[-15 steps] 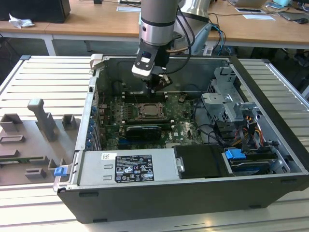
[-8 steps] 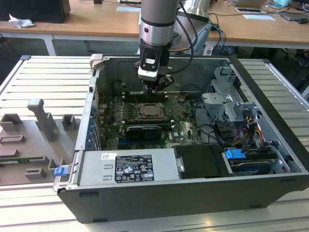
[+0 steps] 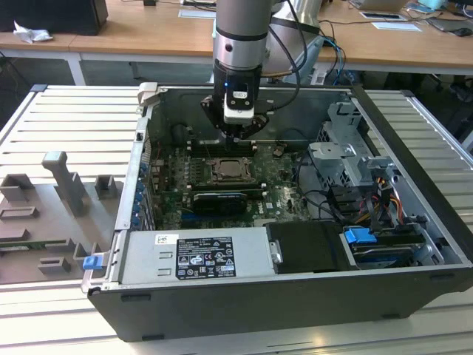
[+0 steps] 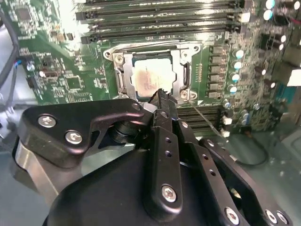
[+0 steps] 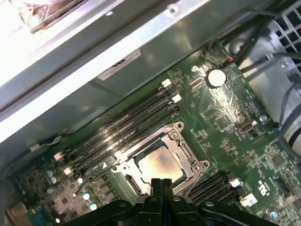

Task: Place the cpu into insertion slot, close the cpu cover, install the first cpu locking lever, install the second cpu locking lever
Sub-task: 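Install the first cpu locking lever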

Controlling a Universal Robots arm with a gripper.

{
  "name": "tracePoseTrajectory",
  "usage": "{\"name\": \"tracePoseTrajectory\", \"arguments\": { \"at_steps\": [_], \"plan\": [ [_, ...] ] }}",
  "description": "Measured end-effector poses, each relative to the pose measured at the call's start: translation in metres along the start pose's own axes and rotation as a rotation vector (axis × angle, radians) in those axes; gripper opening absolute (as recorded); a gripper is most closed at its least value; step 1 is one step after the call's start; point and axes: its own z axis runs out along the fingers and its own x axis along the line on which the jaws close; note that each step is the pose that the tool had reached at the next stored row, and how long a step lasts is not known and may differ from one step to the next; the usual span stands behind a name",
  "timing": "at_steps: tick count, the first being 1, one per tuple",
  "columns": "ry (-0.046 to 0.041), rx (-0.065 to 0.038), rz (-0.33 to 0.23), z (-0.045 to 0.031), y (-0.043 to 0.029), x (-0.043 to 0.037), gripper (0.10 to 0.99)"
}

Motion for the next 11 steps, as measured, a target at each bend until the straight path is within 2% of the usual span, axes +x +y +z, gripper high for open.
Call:
{"name": "tracePoseTrajectory", "arguments": {
  "at_steps": [11],
  "plan": [
    [0.0007, 0.003, -0.241, 0.0000, 0.0000, 0.0000, 0.106]
  ]
}}
